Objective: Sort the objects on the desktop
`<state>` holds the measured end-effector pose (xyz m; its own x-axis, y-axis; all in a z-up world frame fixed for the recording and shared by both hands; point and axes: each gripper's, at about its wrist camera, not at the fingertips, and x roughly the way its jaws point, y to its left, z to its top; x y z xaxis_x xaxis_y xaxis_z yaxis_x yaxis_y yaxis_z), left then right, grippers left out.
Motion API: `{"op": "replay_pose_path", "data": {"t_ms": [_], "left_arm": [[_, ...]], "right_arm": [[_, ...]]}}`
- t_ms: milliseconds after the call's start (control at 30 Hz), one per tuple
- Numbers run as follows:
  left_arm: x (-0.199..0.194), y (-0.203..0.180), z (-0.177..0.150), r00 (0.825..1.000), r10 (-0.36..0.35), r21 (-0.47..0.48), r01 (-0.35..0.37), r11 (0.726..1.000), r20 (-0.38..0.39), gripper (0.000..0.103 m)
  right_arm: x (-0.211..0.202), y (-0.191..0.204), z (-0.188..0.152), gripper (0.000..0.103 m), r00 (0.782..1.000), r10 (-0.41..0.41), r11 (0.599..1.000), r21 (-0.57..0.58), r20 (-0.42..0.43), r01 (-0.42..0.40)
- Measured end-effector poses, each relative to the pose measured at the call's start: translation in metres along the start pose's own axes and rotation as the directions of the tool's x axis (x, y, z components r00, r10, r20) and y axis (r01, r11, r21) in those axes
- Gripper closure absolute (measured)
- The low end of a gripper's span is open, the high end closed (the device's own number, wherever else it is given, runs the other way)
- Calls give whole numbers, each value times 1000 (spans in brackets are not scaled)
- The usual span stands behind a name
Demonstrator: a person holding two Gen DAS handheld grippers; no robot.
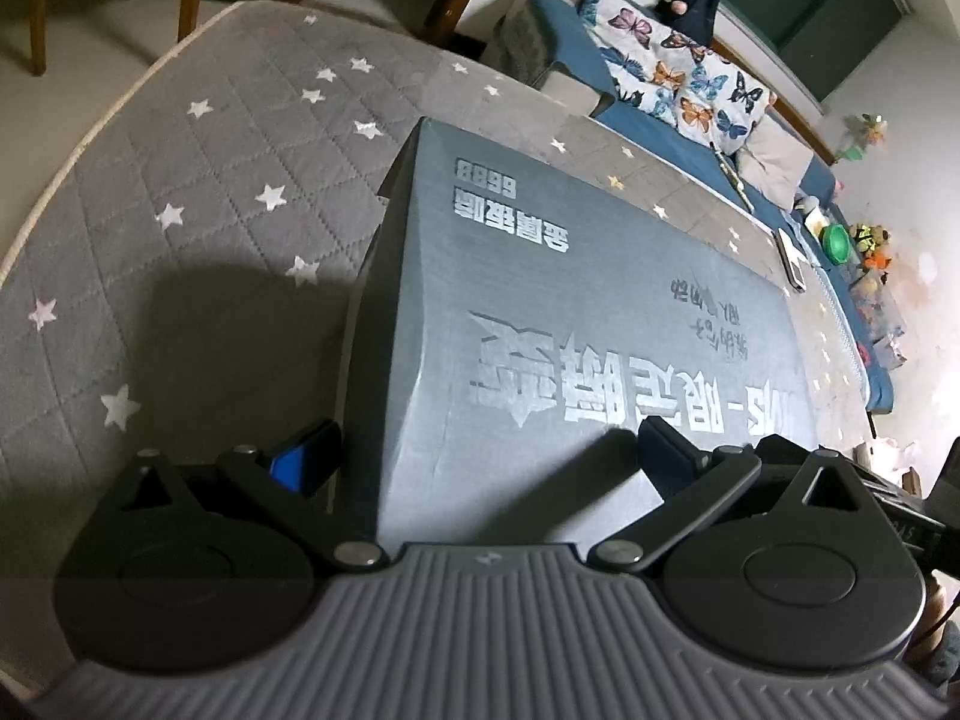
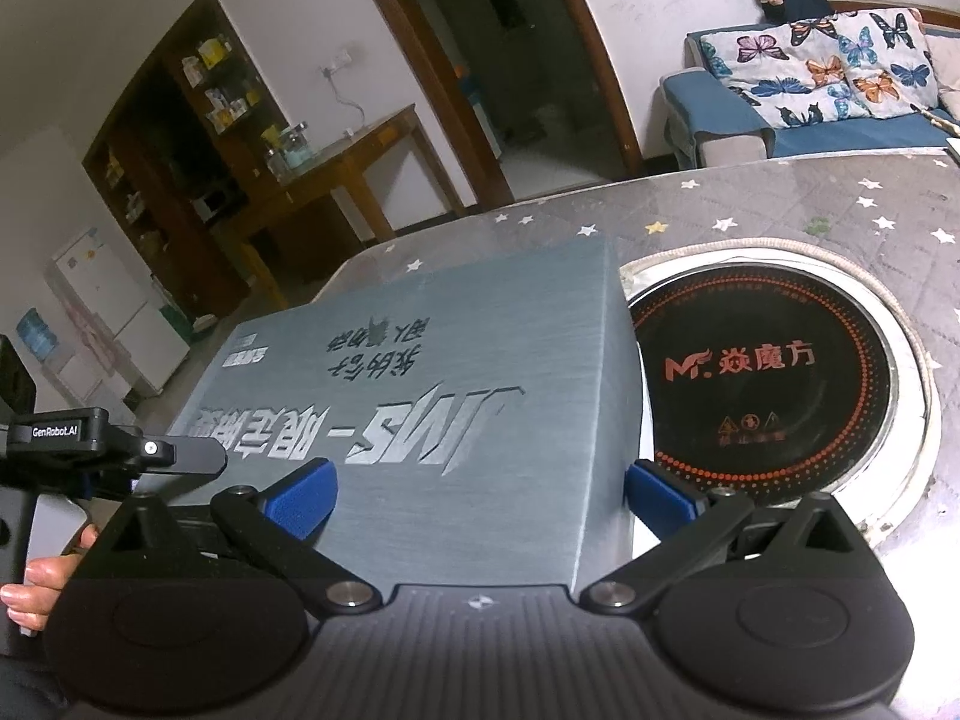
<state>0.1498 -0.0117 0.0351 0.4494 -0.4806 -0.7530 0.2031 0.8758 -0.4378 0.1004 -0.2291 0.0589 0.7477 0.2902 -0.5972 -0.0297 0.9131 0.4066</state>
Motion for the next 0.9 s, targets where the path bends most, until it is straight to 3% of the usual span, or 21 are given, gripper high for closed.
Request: {"op": "replay_pose_path", "data": {"t_ms": [900], "left_arm": [[45, 41, -8, 998, -40, -87, 35, 996, -50, 0]], "right_arm": [[28, -16, -14, 0, 999, -38, 999, 6, -33, 38]]}}
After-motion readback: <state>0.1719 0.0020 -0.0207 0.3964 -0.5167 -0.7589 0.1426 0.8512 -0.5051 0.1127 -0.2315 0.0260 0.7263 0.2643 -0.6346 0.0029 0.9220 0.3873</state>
